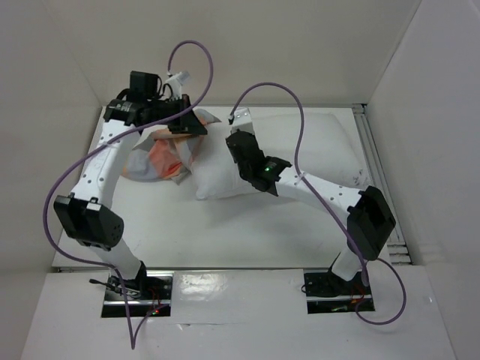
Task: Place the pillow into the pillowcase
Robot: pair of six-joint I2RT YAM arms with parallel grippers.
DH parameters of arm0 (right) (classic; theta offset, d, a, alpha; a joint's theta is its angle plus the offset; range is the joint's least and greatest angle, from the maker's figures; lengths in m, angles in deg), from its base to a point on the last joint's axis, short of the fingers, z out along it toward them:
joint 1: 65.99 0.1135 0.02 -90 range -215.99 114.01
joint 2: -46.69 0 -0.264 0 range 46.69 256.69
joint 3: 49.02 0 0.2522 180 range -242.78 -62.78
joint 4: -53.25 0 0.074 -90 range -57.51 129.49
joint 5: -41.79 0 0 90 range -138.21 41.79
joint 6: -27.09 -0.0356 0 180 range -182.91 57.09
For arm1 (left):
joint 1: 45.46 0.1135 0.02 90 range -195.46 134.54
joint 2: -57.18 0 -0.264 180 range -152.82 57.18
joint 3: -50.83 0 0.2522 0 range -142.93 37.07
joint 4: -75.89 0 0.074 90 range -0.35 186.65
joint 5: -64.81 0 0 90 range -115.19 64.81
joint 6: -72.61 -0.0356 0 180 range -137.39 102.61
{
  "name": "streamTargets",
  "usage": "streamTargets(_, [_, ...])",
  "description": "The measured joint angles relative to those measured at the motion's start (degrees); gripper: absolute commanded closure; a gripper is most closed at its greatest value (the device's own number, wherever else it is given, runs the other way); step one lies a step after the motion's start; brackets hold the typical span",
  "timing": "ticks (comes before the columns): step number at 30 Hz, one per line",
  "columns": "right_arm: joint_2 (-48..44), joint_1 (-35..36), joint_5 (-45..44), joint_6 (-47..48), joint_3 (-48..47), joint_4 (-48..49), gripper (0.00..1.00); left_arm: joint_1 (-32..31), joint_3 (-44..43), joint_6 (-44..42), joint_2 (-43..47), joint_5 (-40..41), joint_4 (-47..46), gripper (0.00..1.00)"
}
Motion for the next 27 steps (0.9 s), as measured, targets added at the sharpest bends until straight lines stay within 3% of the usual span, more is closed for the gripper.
streamTargets(6, [0.4,1.9,-4.4,-0.8,0.3,1.5,1.00,-3.8,-2.0,1.5,-4.7,-0.1,-1.3,1.00])
streamTargets(11, [3.4,-3.4,-6.9,-4.7,-3.5,1.9,1.00,-4.1,-4.4,2.2,-5.1,0.1,-2.2,0.99])
streamTargets(12, [4.0,-4.7,-7.5,-5.3,-4.3,1.9,1.00,-4.1,-4.8,2.6,-5.3,0.2,-2.4,0.82])
streamTargets(13, [4.6,-6.2,-8.5,-5.9,-4.9,2.0,1.00,-4.1,-5.5,2.8,-5.7,0.3,-2.5,0.33])
streamTargets(14, [4.9,-7.2,-9.5,-6.2,-5.0,2.0,1.00,-4.0,-6.4,2.6,-6.4,0.3,-2.5,0.11])
streamTargets(15, [5.3,-8.0,-10.2,-6.4,-5.0,2.0,1.00,-3.9,-7.3,2.7,-7.1,0.4,-2.3,0.00])
streamTargets(18, [6.9,-9.7,-11.7,-7.1,-5.2,1.3,1.00,-3.4,-8.2,2.5,-8.3,2.8,-0.8,0.00])
streamTargets(19, [7.5,-10.0,-11.7,-7.5,-5.2,1.1,1.00,-3.1,-7.9,2.4,-8.3,4.1,-0.3,0.00])
streamTargets(21, [8.3,-10.8,-10.1,-8.7,-5.2,0.3,1.00,-1.8,-4.0,2.7,-6.1,8.5,-1.1,0.36])
streamTargets(22, [8.3,-11.2,-8.7,-9.2,-5.2,0.1,1.00,-1.2,-1.3,2.8,-4.5,11.0,-1.5,0.61])
streamTargets(24, [8.3,-12.6,-5.9,-10.5,-5.2,0.0,1.00,0.0,7.1,3.8,0.2,15.1,-4.7,0.94])
streamTargets(25, [8.3,-13.4,-4.8,-11.1,-5.5,0.0,1.00,0.4,11.8,4.5,2.8,16.4,-5.7,1.00])
streamTargets(27, [8.3,-15.0,-2.8,-11.9,-6.0,0.0,1.00,0.4,21.6,6.1,7.8,17.7,-9.6,1.00])
